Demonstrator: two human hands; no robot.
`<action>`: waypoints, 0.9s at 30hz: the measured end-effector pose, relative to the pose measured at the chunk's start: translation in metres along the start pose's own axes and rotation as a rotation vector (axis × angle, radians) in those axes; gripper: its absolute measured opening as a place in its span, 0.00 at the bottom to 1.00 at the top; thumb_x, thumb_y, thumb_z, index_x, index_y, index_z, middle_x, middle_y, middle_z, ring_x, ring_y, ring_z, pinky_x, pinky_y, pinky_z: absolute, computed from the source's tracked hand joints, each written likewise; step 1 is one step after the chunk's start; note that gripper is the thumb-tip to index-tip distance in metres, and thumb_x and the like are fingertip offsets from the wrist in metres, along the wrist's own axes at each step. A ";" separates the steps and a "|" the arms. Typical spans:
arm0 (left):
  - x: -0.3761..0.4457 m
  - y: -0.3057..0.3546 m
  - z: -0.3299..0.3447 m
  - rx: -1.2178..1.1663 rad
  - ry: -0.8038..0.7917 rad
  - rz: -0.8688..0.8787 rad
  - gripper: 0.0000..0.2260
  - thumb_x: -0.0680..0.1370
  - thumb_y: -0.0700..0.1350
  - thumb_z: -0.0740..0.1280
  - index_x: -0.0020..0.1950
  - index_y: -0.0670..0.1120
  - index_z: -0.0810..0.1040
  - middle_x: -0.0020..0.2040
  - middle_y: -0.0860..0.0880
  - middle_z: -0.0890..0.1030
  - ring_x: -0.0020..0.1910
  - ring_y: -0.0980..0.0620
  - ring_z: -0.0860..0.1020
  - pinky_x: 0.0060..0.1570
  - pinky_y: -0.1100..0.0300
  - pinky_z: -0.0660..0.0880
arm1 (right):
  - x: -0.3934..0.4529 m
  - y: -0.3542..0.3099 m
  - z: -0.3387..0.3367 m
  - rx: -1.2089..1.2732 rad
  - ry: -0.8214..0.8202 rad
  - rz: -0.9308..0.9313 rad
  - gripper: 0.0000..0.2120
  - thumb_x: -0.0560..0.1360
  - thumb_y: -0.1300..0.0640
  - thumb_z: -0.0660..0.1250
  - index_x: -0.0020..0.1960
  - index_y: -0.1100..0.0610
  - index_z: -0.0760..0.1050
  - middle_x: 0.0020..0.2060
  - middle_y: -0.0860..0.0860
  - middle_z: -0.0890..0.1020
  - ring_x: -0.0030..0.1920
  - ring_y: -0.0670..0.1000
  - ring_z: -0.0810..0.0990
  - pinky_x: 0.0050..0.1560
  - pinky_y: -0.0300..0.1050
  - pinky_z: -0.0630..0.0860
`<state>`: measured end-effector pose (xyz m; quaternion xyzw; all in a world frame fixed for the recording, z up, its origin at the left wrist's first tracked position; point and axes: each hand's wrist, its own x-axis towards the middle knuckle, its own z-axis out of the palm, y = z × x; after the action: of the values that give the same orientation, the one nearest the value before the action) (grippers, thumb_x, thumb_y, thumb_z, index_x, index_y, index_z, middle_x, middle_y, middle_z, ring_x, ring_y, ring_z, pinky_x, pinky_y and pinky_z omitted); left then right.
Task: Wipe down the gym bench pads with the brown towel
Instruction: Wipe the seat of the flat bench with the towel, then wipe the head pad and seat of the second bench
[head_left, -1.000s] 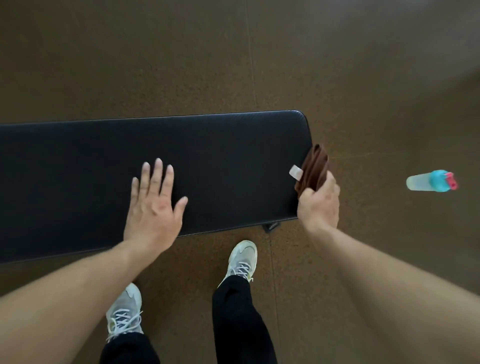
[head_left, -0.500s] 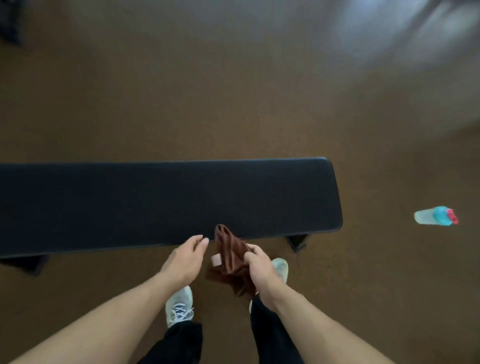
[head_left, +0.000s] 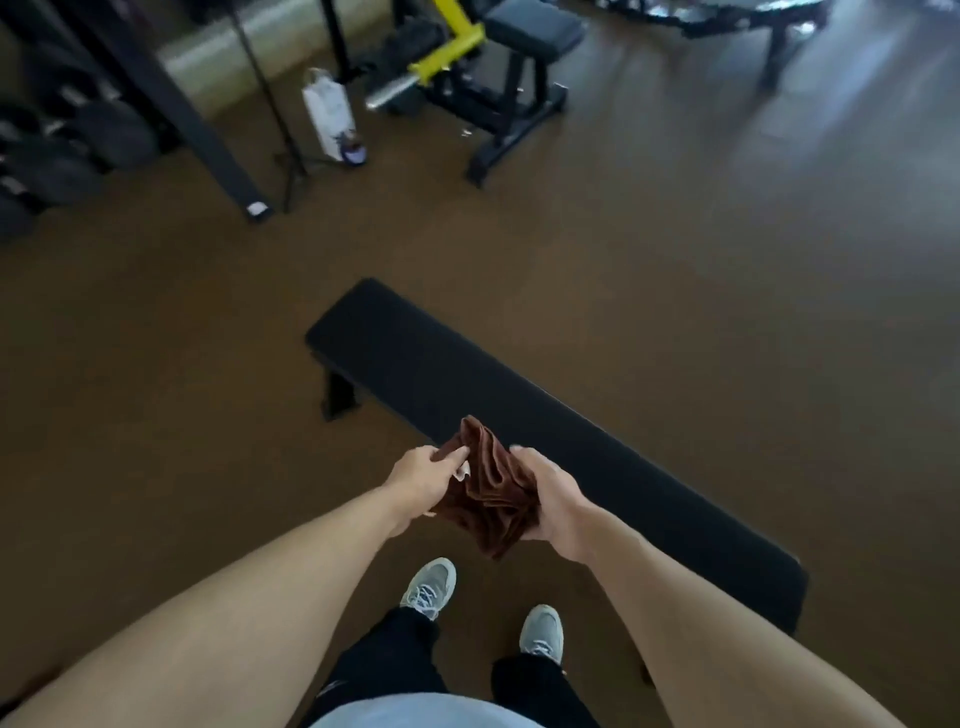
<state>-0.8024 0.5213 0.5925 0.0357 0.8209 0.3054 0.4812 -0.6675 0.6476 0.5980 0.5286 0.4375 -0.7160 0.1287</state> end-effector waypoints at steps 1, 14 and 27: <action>-0.007 -0.006 -0.004 -0.006 0.043 -0.011 0.24 0.79 0.64 0.62 0.64 0.47 0.78 0.61 0.46 0.82 0.55 0.48 0.81 0.41 0.59 0.76 | -0.004 -0.004 0.006 -0.067 -0.045 -0.002 0.19 0.80 0.38 0.67 0.58 0.51 0.84 0.51 0.53 0.89 0.53 0.56 0.88 0.60 0.60 0.83; -0.143 -0.215 -0.048 -0.466 0.470 -0.279 0.24 0.83 0.60 0.57 0.73 0.46 0.69 0.67 0.44 0.76 0.62 0.45 0.76 0.57 0.51 0.76 | -0.062 0.072 0.196 -0.918 -0.381 -0.010 0.17 0.84 0.42 0.63 0.62 0.51 0.81 0.53 0.48 0.87 0.53 0.51 0.85 0.48 0.46 0.78; -0.290 -0.473 -0.155 -1.480 0.568 -0.163 0.37 0.63 0.72 0.73 0.66 0.54 0.74 0.60 0.50 0.82 0.61 0.48 0.80 0.67 0.45 0.74 | -0.130 0.255 0.488 -1.221 -0.869 0.036 0.21 0.76 0.47 0.73 0.66 0.55 0.80 0.56 0.54 0.87 0.62 0.54 0.83 0.65 0.54 0.79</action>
<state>-0.6621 -0.0364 0.6161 -0.4324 0.4962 0.7327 0.1733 -0.7645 0.0905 0.6143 0.0399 0.6582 -0.4878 0.5720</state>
